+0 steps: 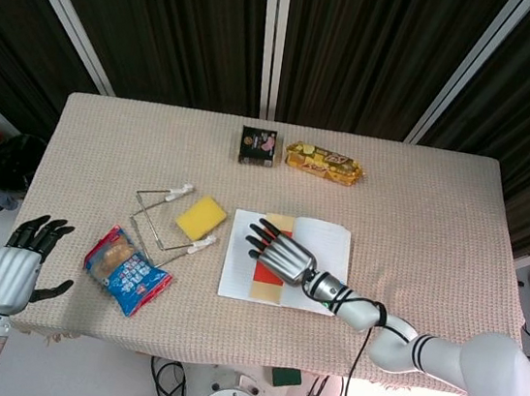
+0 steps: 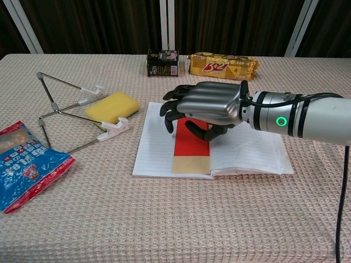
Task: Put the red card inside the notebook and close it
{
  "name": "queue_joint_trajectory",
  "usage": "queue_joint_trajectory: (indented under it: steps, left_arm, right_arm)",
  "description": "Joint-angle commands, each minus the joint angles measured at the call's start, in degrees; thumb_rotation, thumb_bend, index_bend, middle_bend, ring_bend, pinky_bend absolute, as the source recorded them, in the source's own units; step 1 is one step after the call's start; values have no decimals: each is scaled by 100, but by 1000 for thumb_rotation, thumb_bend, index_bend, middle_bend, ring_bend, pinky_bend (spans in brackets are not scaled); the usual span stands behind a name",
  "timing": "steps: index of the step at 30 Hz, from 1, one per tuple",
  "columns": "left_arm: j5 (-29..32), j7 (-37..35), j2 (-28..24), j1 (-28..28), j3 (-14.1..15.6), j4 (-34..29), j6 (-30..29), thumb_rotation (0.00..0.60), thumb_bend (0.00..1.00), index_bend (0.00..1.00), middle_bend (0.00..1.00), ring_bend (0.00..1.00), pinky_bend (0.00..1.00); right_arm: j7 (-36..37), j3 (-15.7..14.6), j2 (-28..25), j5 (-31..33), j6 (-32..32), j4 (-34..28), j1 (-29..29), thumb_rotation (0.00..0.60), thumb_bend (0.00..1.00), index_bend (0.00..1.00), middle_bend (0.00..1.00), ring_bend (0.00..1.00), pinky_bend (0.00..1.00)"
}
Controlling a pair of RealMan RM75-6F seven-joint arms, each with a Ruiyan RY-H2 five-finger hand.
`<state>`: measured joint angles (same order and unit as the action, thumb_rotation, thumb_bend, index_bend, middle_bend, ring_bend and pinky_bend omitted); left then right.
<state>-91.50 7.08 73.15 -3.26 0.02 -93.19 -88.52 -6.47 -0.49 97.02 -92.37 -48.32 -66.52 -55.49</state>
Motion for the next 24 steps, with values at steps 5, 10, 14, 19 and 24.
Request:
queue_joint_trajectory:
  steps: [5,10,14,19,24]
  left_arm:
    - [-1,-21,-14,6,4,0,-8,600,59,212,155,91,148]
    - [-9,-11,-8,-3,3,-5,-2,600,60,212,156,91,148]
    - [-18,11,36,-24,4,-5,26,600,59,212,156,91,147]
    - [-30,75,36,-54,-12,-54,47,600,60,212,155,91,147]
    - [-15,120,5,-89,-34,-107,84,600,59,212,156,91,147]
  right_arm:
    - [-121,-61,58,11,47,95,58,600,823,315,109,0,0]
    - [-138,-156,-128,17,-58,-13,221,600,824,314,108,0,0]
    - [-47,-174,-197,-12,-170,-62,303,600,823,314,109,0,0]
    - [158,-126,-215,-96,-390,-116,353,600,820,313,109,0,0]
    - [284,-123,-286,-120,-483,-139,415,600,802,298,109,0,0]
